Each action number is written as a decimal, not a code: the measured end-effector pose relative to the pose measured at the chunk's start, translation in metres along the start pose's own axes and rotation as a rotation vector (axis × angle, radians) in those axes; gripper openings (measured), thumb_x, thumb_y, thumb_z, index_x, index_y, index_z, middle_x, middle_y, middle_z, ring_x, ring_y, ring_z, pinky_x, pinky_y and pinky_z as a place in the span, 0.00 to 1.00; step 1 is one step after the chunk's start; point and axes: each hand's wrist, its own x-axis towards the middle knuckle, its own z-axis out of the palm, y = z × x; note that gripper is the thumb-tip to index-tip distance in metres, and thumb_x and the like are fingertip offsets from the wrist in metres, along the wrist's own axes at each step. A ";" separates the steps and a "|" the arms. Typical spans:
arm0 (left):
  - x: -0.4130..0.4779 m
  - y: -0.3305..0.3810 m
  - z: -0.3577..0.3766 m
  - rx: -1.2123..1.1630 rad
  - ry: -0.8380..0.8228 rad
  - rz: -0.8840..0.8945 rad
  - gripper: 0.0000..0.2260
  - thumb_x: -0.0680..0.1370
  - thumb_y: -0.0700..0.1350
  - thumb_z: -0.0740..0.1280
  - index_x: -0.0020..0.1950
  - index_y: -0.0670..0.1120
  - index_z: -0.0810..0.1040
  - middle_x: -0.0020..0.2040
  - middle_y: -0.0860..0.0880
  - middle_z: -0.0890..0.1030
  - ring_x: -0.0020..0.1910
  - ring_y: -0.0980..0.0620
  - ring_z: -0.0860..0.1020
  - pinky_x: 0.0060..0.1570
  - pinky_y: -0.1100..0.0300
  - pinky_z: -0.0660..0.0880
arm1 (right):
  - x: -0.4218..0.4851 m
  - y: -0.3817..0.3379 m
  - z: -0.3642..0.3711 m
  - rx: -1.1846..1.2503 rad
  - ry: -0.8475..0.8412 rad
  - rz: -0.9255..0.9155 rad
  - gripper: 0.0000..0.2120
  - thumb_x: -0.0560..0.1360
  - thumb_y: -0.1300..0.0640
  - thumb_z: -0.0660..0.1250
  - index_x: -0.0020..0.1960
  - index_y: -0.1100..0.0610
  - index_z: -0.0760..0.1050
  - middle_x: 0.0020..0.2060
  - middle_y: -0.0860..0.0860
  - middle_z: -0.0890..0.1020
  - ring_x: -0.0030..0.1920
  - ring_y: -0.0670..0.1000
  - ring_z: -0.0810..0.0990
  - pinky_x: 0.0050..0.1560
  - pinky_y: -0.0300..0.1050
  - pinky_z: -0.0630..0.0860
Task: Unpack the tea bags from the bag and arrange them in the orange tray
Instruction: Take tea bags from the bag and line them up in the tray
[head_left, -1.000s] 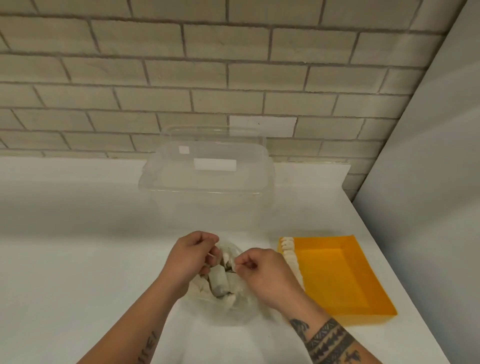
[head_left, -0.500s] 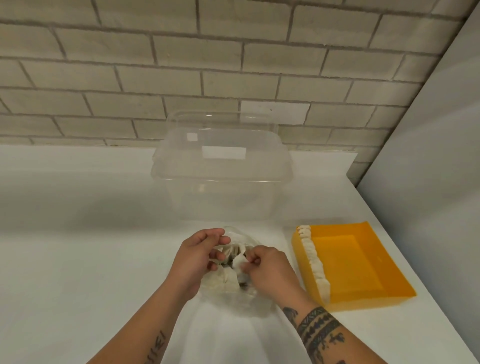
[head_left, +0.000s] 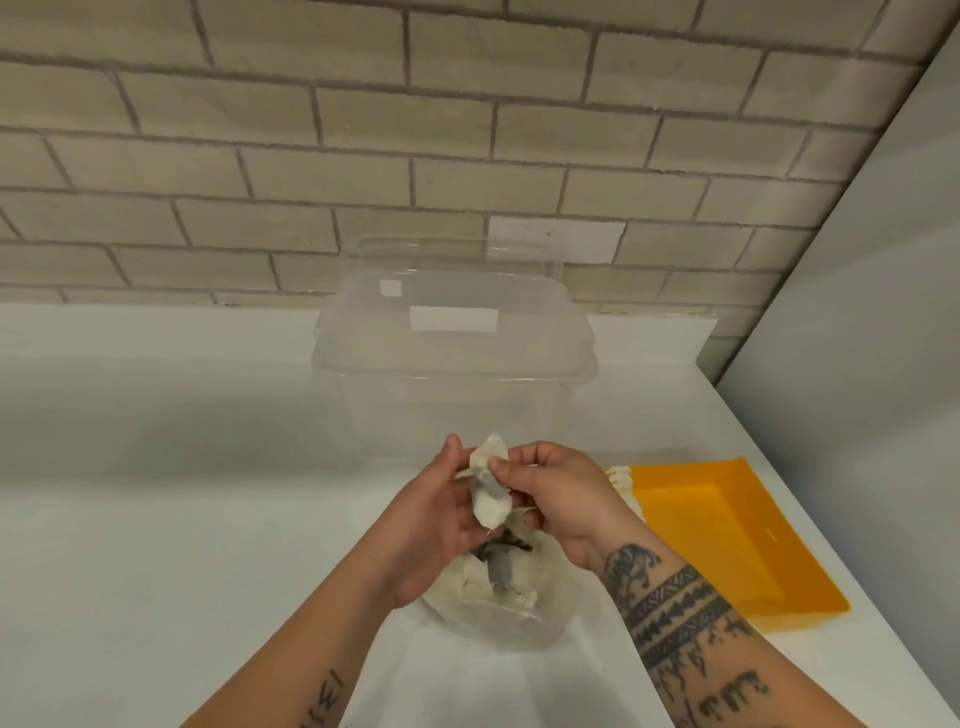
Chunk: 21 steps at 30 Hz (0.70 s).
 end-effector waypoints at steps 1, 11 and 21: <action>0.000 0.002 0.002 -0.051 0.018 -0.021 0.25 0.84 0.59 0.56 0.68 0.43 0.77 0.62 0.40 0.83 0.61 0.43 0.82 0.64 0.47 0.75 | 0.001 -0.001 0.004 -0.059 0.027 -0.039 0.07 0.74 0.58 0.76 0.48 0.59 0.80 0.38 0.51 0.85 0.31 0.44 0.81 0.28 0.39 0.74; 0.003 0.013 -0.015 -0.191 0.217 -0.097 0.14 0.83 0.51 0.64 0.62 0.44 0.79 0.51 0.44 0.85 0.41 0.48 0.83 0.42 0.55 0.80 | 0.013 0.002 0.023 -0.480 -0.053 -0.355 0.08 0.73 0.54 0.76 0.51 0.45 0.82 0.41 0.44 0.84 0.41 0.38 0.82 0.45 0.33 0.77; 0.003 0.012 -0.042 -0.194 0.458 0.042 0.10 0.83 0.34 0.60 0.59 0.42 0.79 0.52 0.43 0.78 0.48 0.43 0.82 0.44 0.51 0.79 | 0.013 0.031 0.015 -1.000 -0.104 -0.361 0.16 0.77 0.60 0.68 0.59 0.45 0.83 0.55 0.44 0.84 0.51 0.44 0.82 0.51 0.37 0.77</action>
